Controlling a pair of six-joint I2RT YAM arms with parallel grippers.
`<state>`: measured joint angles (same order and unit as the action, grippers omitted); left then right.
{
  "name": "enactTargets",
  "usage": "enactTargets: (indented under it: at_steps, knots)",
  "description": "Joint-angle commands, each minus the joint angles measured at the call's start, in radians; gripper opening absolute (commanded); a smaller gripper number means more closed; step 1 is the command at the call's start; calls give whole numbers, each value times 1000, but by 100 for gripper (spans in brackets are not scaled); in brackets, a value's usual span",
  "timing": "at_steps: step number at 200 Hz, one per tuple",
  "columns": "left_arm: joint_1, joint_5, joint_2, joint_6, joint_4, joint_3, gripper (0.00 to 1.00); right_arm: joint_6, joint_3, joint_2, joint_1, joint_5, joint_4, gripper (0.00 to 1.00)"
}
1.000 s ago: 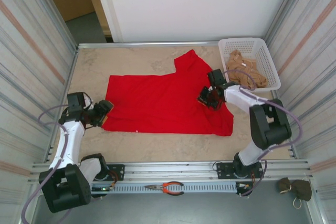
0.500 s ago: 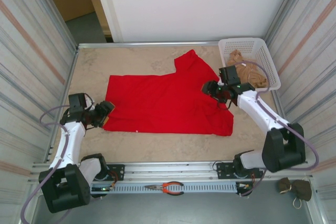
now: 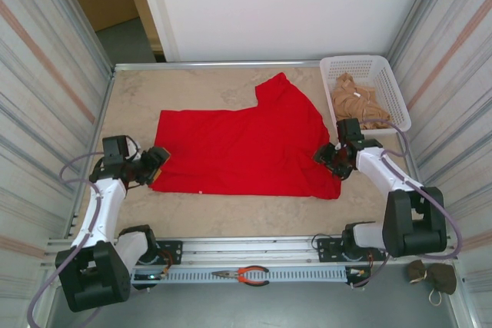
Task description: Fold the inside-out t-shirt
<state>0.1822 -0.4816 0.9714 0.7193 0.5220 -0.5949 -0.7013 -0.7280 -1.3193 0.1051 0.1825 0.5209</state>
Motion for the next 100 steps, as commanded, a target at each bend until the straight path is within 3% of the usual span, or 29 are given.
enactTargets:
  at_steps: [1, 20, 36, 68, 100]
  knots:
    - [-6, -4, -6, 13, -8, 5, 61, -23, -1, -42, -8, 54, -51, 48]
    - [-6, -1, -3, 14, -11, 4, 61, -49, -7, -67, -9, 83, -81, 32]
    - [-6, 0, 2, 13, -15, 4, 61, -66, -23, -77, -9, 109, -106, 0]
    - [-6, -1, 10, 8, -16, 0, 61, -103, -111, -107, -10, 135, -133, 0]
    - [-6, 0, 12, 13, -23, 4, 61, -136, -219, -241, -10, 164, -202, 0]
